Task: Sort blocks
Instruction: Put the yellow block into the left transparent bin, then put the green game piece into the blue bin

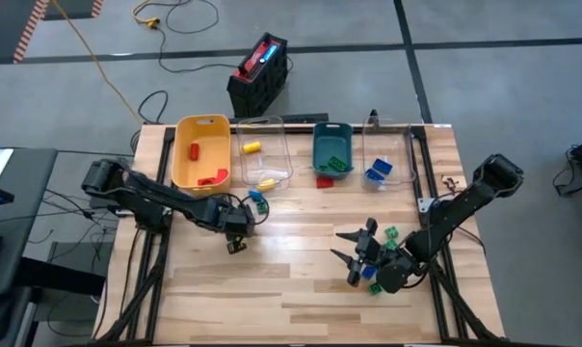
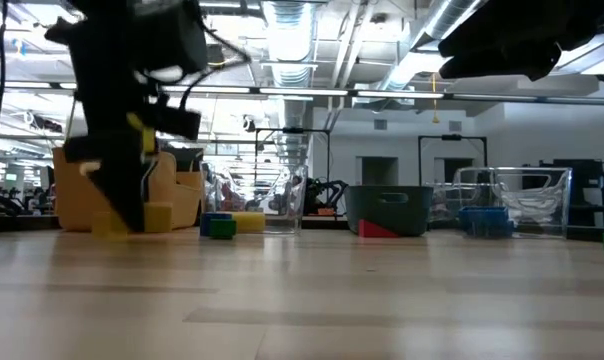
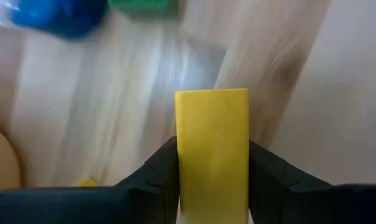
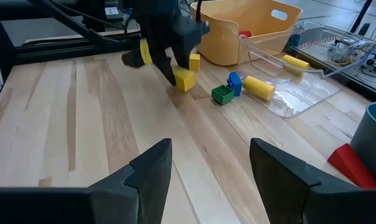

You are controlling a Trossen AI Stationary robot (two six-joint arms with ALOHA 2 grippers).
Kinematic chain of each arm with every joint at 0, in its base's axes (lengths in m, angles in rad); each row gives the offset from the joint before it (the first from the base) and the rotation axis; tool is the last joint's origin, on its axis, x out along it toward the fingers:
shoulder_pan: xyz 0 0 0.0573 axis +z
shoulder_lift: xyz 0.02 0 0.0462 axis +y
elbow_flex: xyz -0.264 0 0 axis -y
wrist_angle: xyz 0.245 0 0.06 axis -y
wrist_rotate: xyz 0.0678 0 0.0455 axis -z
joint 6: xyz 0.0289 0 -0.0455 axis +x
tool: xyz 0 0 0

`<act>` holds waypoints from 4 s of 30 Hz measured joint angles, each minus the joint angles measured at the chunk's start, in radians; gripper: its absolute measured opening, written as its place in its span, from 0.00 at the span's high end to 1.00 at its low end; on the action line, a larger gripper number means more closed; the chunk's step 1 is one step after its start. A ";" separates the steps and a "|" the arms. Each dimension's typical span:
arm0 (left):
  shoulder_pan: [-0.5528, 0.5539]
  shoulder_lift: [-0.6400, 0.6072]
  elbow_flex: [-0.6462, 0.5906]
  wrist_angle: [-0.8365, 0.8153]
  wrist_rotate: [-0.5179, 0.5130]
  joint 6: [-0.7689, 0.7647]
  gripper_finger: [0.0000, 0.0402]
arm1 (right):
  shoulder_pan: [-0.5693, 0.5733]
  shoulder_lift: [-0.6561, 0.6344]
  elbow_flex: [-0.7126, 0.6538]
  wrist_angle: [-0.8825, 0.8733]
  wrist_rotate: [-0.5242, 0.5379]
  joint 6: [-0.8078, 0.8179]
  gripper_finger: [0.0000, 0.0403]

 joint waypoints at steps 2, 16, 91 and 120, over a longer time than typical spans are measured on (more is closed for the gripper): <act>0.000 -0.048 0.010 -0.003 0.000 0.006 0.69 | 0.000 0.000 0.000 0.000 0.000 0.000 0.43; 0.275 -0.250 0.153 0.017 -0.031 0.230 0.69 | -0.015 0.000 0.000 0.031 0.000 -0.023 0.43; 0.148 0.431 0.522 -0.308 -0.162 1.236 0.40 | 0.129 -0.131 0.000 -0.184 0.136 0.106 0.44; 0.151 0.467 0.518 -0.359 -0.001 1.349 0.66 | 0.130 -0.130 0.000 -0.181 0.135 0.108 0.53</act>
